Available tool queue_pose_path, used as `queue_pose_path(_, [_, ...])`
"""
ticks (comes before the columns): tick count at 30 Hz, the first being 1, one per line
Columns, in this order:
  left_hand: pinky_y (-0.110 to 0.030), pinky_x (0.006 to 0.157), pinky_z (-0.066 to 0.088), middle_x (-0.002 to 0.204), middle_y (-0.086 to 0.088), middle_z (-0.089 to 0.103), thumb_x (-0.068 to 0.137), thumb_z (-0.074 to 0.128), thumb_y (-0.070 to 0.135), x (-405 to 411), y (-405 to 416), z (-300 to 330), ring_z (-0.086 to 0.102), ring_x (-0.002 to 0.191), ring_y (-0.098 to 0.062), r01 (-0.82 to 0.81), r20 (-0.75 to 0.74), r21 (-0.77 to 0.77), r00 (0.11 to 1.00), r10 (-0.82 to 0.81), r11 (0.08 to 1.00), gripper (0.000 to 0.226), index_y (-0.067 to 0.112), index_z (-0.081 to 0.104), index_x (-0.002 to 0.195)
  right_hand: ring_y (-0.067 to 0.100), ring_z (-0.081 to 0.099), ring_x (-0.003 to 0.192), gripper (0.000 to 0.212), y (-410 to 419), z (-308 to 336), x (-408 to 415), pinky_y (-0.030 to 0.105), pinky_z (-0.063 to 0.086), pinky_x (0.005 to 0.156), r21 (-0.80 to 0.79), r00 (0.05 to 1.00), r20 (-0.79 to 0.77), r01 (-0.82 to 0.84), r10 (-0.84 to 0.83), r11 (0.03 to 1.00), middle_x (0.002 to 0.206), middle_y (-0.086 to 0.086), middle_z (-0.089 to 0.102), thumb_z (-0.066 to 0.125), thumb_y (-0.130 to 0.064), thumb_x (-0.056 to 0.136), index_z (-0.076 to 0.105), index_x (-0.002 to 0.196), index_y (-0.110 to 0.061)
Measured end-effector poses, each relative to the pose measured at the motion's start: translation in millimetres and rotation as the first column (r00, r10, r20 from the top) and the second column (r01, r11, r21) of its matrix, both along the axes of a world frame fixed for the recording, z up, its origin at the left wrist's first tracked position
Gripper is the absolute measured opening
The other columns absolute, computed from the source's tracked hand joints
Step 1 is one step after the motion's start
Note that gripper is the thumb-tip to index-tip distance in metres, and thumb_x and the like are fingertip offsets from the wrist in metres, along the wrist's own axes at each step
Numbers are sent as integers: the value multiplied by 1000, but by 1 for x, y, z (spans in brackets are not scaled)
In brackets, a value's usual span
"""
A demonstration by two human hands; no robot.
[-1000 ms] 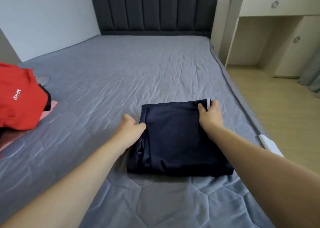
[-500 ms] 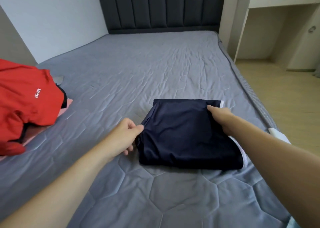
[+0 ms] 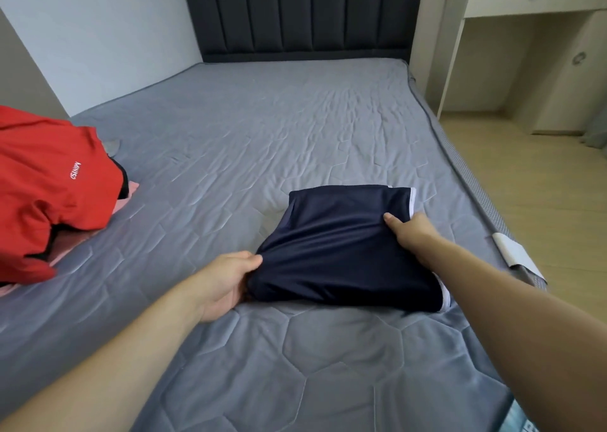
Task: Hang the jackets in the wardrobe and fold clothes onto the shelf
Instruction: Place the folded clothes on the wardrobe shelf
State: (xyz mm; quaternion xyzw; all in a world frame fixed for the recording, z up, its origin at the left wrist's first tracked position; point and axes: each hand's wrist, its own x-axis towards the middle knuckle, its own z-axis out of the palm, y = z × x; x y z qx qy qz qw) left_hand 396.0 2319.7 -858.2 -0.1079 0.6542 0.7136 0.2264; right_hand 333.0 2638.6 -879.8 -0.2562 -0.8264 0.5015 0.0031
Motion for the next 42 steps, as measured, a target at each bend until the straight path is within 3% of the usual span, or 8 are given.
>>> queue_pose_path(8, [-40, 89, 53, 99, -9, 75, 96, 60, 18, -10, 37, 17, 71, 92, -26, -90, -95, -190, 993, 73, 978, 13, 9, 68, 103, 37, 54, 115, 66, 0, -3, 4, 36, 40, 88, 159, 1000, 8, -4, 3, 987, 126, 18, 58, 44, -57, 95, 46, 130, -1])
queue_pose_path(14, [-30, 89, 41, 131, -7, 60, 97, 49, 43, -29, 37, 16, 57, 114, -25, 64, -34, -598, 994, -106, 799, 49, 9, 56, 133, 33, 59, 109, 68, -1, 5, 0, 40, 48, 94, -25, 997, 65, -44, 45, 999, 124, 14, 61, 55, -57, 90, 52, 131, -2])
queue_pose_path(17, [-32, 91, 41, 131, -5, 56, 92, 54, 52, -59, 65, 30, 55, 110, -24, -28, -143, -547, 988, -60, 837, 62, 9, 50, 137, 30, 63, 105, 71, -1, 26, -6, 40, 50, 94, -261, 987, 115, -80, 113, 962, 122, 8, 62, 63, -60, 82, 54, 130, -9])
queue_pose_path(21, [-41, 102, 46, 128, -9, 58, 96, 52, 43, -90, 94, 26, 57, 115, -28, -80, -225, -522, 973, -46, 849, 58, 6, 45, 140, 31, 57, 107, 62, -1, 45, -31, 38, 48, 92, -18, 999, 33, -40, 40, 999, 126, 11, 57, 55, -52, 91, 51, 129, -5])
queue_pose_path(26, [-40, 97, 49, 127, -18, 60, 101, 43, 33, -114, 69, 13, 58, 114, -35, -326, -170, -427, 945, 280, 844, 45, 1, 55, 130, 30, 52, 95, 64, -3, 30, -43, 36, 44, 83, 165, 999, 36, -25, 20, 986, 123, 16, 57, 41, -54, 97, 53, 127, 1])
queue_pose_path(32, [-36, 75, 58, 108, -10, 74, 74, 78, 46, -105, 66, 8, 72, 96, -28, 159, 241, -40, 960, -145, 986, 48, 11, 76, 108, 25, 69, 88, 61, 2, 41, -42, 35, 52, 65, -397, 945, 271, -65, 184, 916, 99, 9, 72, 70, -57, 80, 64, 112, -6])
queue_pose_path(37, [-37, 75, 58, 102, -11, 75, 79, 76, 50, -97, 63, 56, 74, 90, -28, 0, 274, 8, 962, -2, 1000, 51, 13, 70, 114, 28, 70, 92, 54, -18, 113, -50, 39, 55, 75, -503, 942, 282, -19, 184, 864, 100, 13, 74, 74, -47, 80, 67, 112, -4])
queue_pose_path(42, [-33, 59, 59, 85, -8, 77, 74, 76, 60, -101, -11, 235, 75, 77, -25, -170, 213, -28, 962, 172, 985, 52, 21, 67, 106, 26, 74, 82, 56, -82, 281, -69, 33, 58, 55, -585, 923, 245, -104, 297, 804, 97, 11, 75, 74, -51, 79, 65, 112, -6])
